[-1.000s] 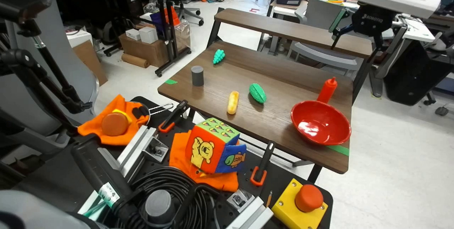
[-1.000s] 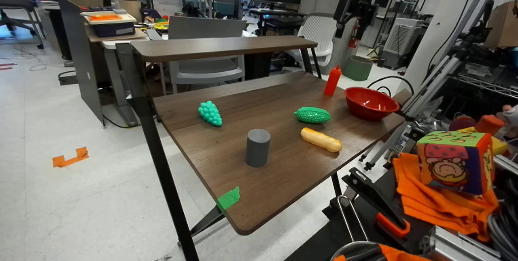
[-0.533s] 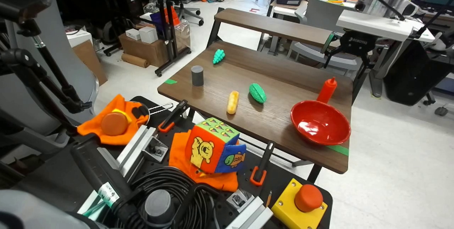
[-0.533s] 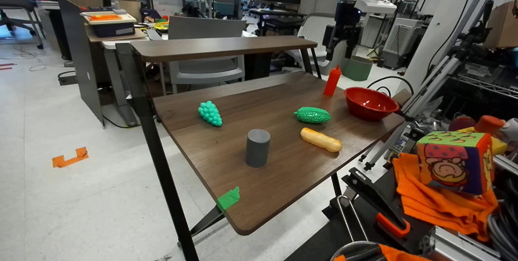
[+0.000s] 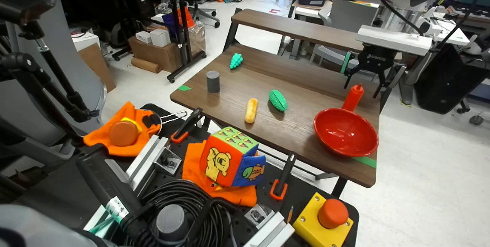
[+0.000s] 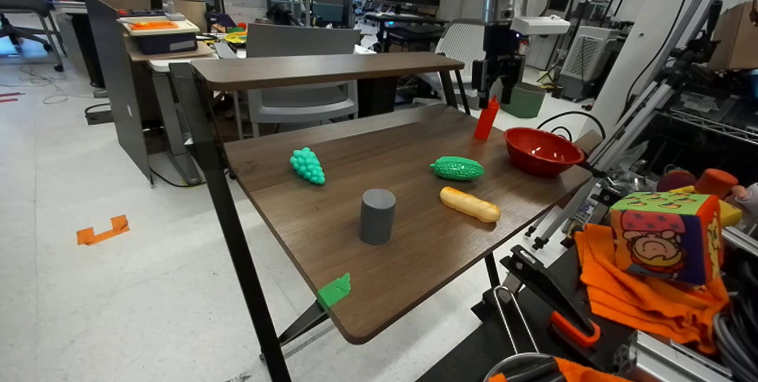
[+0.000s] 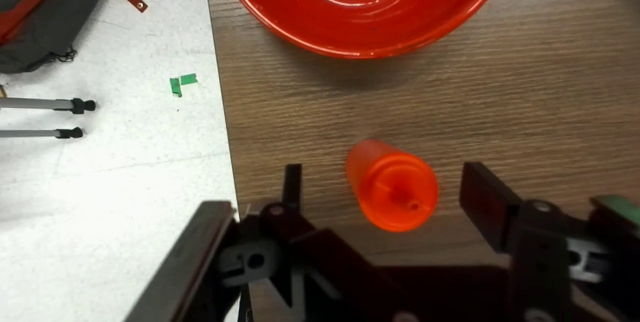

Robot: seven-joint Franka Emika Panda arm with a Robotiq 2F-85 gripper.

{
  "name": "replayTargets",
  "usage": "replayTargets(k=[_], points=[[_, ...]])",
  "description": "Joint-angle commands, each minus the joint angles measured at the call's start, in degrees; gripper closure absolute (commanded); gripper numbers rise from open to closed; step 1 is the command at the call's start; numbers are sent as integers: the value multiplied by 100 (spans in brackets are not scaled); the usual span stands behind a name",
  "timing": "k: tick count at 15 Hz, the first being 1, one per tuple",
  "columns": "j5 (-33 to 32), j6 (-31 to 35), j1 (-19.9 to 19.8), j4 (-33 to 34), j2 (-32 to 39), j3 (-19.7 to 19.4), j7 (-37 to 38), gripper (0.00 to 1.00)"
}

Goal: Put the orange bottle in the red bowl

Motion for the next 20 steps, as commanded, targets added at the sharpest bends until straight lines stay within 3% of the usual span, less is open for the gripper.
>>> replayTargets(k=[1,6,10,13,16,20], points=[[-192,-196,-8,317,215,88,141,51],[-263,-255,54,288,266,79,198,87],[-189,116,-49,-518,-606,168,-60,87],[-140,436,-243,-1426,-1477,289,-708,87],[-114,199,-469,-2241,-2234,360,-1451,87],[-186,185,-627,-3415,-2962,210,-1831,87]])
